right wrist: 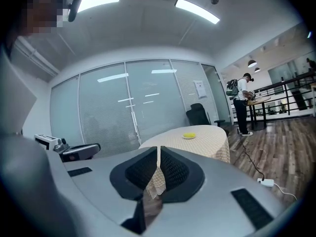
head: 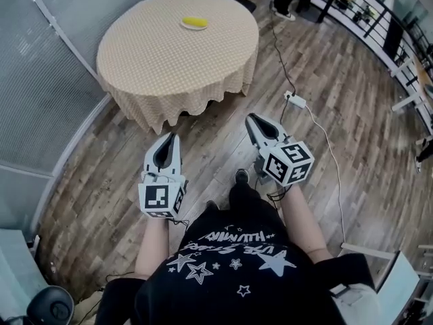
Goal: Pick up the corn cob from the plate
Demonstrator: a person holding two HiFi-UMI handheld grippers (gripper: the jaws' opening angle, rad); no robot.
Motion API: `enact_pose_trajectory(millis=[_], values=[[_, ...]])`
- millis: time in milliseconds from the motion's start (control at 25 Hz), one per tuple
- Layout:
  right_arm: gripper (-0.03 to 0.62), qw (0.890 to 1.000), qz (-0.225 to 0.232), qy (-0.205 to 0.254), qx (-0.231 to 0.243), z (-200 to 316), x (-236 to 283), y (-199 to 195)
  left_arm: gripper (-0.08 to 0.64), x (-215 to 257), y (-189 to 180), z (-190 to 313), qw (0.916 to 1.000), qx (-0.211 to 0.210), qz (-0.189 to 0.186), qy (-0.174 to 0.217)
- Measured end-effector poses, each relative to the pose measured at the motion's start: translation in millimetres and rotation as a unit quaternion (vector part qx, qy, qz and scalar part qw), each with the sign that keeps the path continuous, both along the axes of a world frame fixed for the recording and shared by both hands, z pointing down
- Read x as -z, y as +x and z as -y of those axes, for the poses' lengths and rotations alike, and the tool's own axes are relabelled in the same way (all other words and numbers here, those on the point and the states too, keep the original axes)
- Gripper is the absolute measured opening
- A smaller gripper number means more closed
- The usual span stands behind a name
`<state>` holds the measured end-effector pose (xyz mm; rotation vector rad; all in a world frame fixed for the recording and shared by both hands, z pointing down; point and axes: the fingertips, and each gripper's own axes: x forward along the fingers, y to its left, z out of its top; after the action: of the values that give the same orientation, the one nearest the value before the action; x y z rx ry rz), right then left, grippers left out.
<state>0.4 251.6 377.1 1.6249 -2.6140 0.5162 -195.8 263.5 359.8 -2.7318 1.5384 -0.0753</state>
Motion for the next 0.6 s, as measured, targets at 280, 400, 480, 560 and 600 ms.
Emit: enact_pose_trajectory(millis=[280, 400, 480, 560, 600], values=[[0.037, 1.0, 0.023, 0.001, -0.018, 23.7, -10.6, 32.3, 0.008, -8.2, 17.8, 13.7, 0.9998, 0.018, 0.008, 0.002], [0.037, 1.0, 0.028, -0.007, -0.007, 45.4, -21.1, 39.0, 0.008, -7.3, 12.2, 27.3, 0.997, 0.065, 0.034, 0.025], [0.037, 0.999, 0.032, -0.009, -0.002, 63.0, -24.2, 48.0, 0.008, -0.7, 10.1, 39.0, 0.9927, 0.1, 0.044, 0.05], [0.037, 0.999, 0.033, -0.008, -0.001, 82.5, -24.6, 61.9, 0.008, 1.2, 14.5, 53.6, 0.9917, 0.111, 0.04, 0.049], [0.037, 0.999, 0.032, -0.008, -0.001, 92.7, -25.1, 70.0, 0.008, -0.2, 17.7, 61.9, 0.992, 0.114, 0.037, 0.042]])
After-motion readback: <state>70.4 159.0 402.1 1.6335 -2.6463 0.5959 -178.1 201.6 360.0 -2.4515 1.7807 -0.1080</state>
